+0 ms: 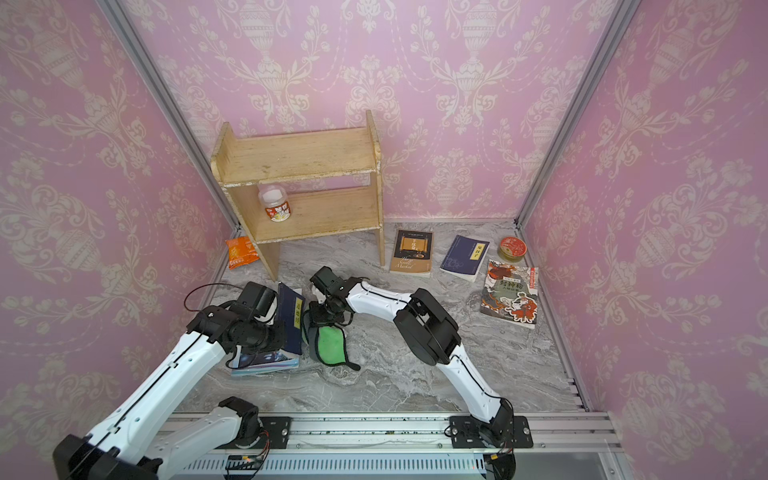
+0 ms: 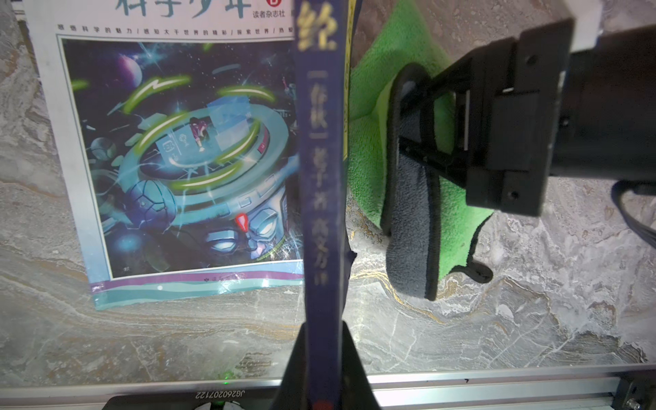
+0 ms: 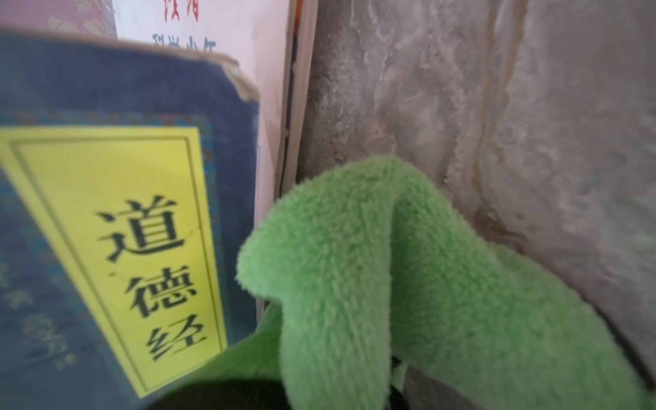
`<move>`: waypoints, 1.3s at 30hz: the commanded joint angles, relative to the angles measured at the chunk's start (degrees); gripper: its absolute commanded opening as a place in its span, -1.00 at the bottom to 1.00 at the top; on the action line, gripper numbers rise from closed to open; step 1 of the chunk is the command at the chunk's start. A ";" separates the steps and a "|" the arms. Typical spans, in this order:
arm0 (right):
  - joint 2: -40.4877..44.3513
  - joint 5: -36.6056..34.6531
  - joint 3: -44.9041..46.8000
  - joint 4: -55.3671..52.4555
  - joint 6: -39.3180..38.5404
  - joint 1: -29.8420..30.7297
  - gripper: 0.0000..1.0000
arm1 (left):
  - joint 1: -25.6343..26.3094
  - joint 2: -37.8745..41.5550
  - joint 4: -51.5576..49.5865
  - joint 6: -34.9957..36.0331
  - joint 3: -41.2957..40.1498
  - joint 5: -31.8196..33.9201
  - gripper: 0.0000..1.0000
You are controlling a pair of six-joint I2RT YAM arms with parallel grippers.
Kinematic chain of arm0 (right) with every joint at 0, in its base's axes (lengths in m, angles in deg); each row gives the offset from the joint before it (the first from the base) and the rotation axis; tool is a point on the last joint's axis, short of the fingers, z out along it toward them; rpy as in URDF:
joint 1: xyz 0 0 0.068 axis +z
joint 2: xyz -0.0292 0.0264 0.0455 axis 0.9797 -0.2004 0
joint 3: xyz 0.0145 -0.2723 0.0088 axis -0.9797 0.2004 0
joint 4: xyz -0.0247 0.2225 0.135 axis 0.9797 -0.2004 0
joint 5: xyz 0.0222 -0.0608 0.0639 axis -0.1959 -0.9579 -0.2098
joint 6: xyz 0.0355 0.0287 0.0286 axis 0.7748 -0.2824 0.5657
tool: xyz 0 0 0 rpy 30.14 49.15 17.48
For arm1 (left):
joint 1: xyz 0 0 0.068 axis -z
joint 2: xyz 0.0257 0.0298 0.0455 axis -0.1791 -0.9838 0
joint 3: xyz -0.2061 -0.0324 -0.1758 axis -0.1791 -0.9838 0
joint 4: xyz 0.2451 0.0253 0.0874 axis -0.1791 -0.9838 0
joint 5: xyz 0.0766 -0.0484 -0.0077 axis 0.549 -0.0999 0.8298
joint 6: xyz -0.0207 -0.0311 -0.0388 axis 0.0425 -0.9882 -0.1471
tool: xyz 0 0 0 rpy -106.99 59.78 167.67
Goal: Wipe the cover of the book
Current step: Place the book on the book.
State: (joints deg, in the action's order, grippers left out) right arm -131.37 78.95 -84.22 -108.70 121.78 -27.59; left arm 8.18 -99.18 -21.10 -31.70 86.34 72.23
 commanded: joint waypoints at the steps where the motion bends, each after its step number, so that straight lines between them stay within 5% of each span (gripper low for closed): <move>1: -1.59 1.76 -2.85 -1.42 0.55 0.78 -1.00 | -0.78 0.32 -0.36 0.64 0.87 2.14 -0.94; 16: -3.29 2.64 -6.17 -2.26 0.81 2.22 -1.00 | -2.87 2.50 -1.56 -0.18 2.25 5.27 0.33; 21: -2.91 2.56 -5.56 -2.01 0.95 2.24 -1.00 | -5.08 5.23 -1.56 -0.68 3.92 8.31 0.91; 28: -0.79 1.78 -2.60 -1.18 0.97 2.09 -1.00 | -5.32 7.16 2.06 -1.85 3.25 7.91 0.98; 31: 2.19 0.47 1.28 0.02 0.65 1.73 -1.00 | -5.34 8.54 7.27 -1.92 1.14 1.86 0.98; 36: 13.85 -2.40 18.91 7.88 2.19 -0.92 -1.00 | -4.78 11.15 29.17 -9.43 -8.39 -13.81 0.99; 39: 23.00 -6.38 31.83 12.15 3.34 -3.74 -1.00 | -2.17 10.17 40.17 -11.50 -12.46 -13.09 0.99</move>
State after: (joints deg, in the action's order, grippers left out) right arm -115.99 77.15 -59.75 -100.87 123.14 -28.35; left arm 4.05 -88.43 4.04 -38.65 76.59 64.34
